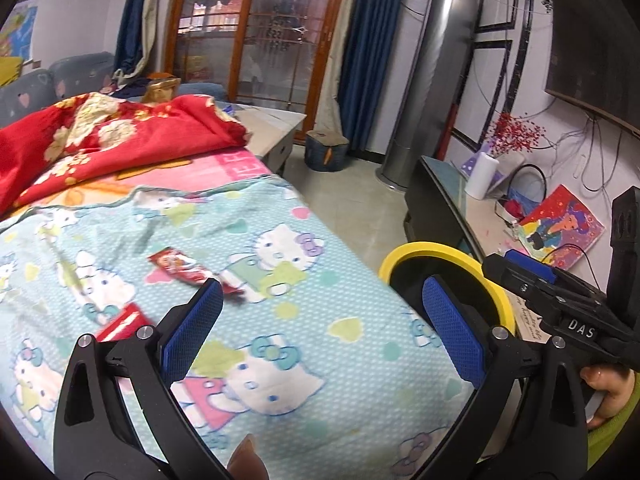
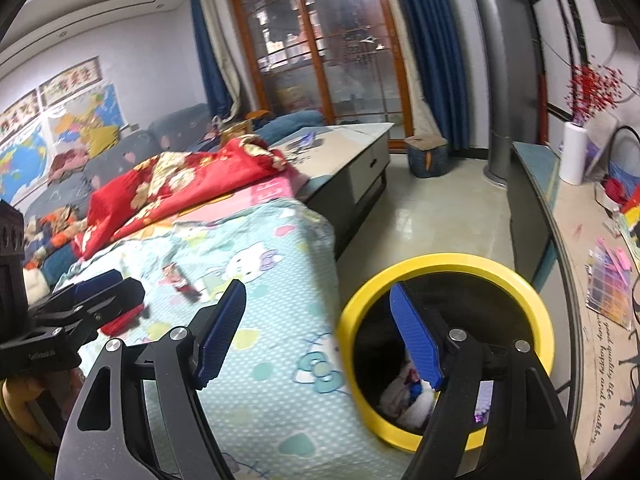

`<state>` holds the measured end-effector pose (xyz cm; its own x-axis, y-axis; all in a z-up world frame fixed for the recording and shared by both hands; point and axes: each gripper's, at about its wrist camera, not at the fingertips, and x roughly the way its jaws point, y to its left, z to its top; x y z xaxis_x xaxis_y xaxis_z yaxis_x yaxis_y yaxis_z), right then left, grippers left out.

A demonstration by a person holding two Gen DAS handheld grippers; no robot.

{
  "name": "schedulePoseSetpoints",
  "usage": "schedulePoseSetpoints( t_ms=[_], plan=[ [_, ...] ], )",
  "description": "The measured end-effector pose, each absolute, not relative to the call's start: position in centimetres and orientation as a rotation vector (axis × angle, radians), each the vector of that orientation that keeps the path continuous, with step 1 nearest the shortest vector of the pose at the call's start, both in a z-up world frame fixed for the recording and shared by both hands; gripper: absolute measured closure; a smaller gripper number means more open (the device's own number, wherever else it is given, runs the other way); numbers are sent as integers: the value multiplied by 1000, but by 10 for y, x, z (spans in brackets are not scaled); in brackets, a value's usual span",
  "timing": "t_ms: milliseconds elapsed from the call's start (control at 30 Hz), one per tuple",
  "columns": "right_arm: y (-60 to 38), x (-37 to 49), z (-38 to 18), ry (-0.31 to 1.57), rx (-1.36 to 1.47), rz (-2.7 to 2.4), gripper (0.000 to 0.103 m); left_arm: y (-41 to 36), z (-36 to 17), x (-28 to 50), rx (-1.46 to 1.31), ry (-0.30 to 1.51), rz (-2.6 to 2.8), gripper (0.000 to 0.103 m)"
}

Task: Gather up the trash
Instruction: 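Move both open tools back over the red can and red wrapper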

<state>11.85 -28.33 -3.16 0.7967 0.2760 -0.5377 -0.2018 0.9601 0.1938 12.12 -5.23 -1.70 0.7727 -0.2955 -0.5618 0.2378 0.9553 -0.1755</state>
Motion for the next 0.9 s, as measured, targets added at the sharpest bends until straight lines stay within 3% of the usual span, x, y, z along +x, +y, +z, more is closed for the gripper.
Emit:
schedulePoseSetpoints(
  t_ms=[900],
  plan=[
    [-158, 151, -38, 665, -33, 510, 31, 76, -39, 118, -107, 698, -74, 11]
  ],
)
